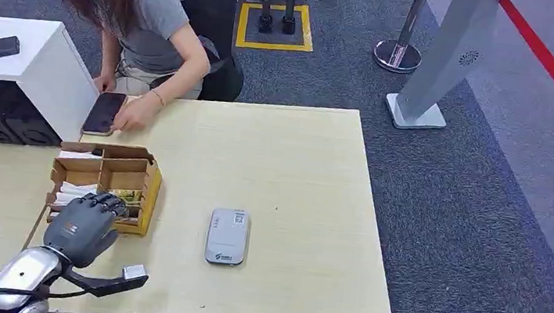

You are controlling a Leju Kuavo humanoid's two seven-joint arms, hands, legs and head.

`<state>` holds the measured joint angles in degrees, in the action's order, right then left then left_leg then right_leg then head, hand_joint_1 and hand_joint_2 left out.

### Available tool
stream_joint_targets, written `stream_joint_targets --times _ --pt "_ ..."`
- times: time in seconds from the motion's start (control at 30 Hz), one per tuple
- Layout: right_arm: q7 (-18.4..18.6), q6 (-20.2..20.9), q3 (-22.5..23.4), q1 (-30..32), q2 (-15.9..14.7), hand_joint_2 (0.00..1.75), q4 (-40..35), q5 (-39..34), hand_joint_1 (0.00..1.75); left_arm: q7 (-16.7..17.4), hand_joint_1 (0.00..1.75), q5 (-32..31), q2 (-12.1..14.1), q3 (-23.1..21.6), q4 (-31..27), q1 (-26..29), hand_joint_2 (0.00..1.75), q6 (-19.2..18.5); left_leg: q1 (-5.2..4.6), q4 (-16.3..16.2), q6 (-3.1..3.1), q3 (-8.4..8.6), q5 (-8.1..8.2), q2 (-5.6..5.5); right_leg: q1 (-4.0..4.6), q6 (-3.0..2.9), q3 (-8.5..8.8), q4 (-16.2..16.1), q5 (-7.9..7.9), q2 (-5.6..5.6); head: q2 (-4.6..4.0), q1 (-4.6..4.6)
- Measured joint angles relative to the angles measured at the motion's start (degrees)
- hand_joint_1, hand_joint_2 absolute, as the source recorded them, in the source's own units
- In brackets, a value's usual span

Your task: Pass the card to the sensor for recognition and then transmit it.

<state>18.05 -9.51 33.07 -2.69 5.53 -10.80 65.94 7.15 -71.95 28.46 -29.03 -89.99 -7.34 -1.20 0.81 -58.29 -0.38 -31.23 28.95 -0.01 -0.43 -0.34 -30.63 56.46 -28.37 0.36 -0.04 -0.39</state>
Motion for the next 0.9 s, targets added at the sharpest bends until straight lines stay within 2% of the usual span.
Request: stream_joint_targets --times 0.03,0.07,0.13,0.2,0.23,0.27,0.3,0.43,0.9 --pt "0.0 0.0 0.02 0.0 0.0 1.75 0.0 0.0 0.0 0.0 0.87 0.0 0.0 0.0 0.0 0.0 1.75 0.0 0.0 0.0 0.0 0.0 0.0 0.0 0.0 0.0 0.0 0.0 0.0 0.0 0.0 0.02" --pt "0.0 0.0 0.04 0.0 0.0 1.75 0.0 0.0 0.0 0.0 0.89 0.0 0.02 0.0 0.0 0.0 1.75 0.0 0.0 0.0 0.0 0.0 0.0 0.0 0.0 0.0 0.0 0.0 0.0 0.0 0.0 0.0" --pt "0.0 0.0 0.07 0.0 0.0 1.75 0.0 0.0 0.0 0.0 1.1 0.0 0.22 -0.02 0.0 0.0 1.75 -0.04 0.0 0.0 0.0 0.0 0.0 0.0 0.0 0.0 0.0 0.0 0.0 0.0 0.0 0.0" --pt "0.0 0.0 0.13 0.0 0.0 1.75 0.0 0.0 0.0 0.13 1.2 -0.11 0.37 -0.02 0.0 0.0 1.75 -0.39 0.0 0.0 0.0 0.0 0.0 0.0 0.0 0.0 0.0 0.0 0.0 0.0 0.0 0.0" --pt "0.02 0.0 0.2 0.0 0.0 1.75 0.0 0.0 0.0 0.26 1.57 -0.33 0.46 -0.04 0.0 0.0 1.75 -0.5 0.0 0.0 0.0 0.0 0.0 0.0 0.0 0.0 0.0 0.0 0.0 0.0 0.0 0.0" --pt "0.02 0.0 0.26 -0.01 0.0 1.75 0.0 0.0 0.0 0.67 1.71 -0.61 0.46 -0.07 0.0 0.0 1.75 -0.5 0.0 0.0 0.0 0.0 0.0 0.0 0.0 0.0 0.0 0.0 0.0 0.0 0.0 0.02" --pt "0.02 0.0 0.33 -0.01 0.0 1.75 0.0 0.0 0.0 1.14 1.75 -0.91 0.48 -0.07 0.0 0.0 1.75 -0.52 0.0 0.0 0.0 0.0 0.0 0.0 0.0 0.0 0.0 0.0 0.0 0.0 0.0 0.0" --pt "0.04 -0.07 0.63 0.0 0.0 1.75 0.0 0.09 0.0 2.19 1.75 -1.77 0.48 -0.07 0.0 -0.07 1.75 -0.61 0.0 0.0 0.0 0.01 0.0 0.0 0.0 0.0 0.0 0.0 0.0 0.01 0.0 0.0" --pt "0.07 -0.13 1.64 0.0 0.0 1.75 -0.04 0.9 0.0 2.25 1.75 -2.49 0.68 -0.15 0.0 -0.1 1.75 -1.2 0.0 0.0 0.0 0.01 0.0 0.0 0.0 0.0 -0.01 0.0 0.0 0.01 0.0 0.0"
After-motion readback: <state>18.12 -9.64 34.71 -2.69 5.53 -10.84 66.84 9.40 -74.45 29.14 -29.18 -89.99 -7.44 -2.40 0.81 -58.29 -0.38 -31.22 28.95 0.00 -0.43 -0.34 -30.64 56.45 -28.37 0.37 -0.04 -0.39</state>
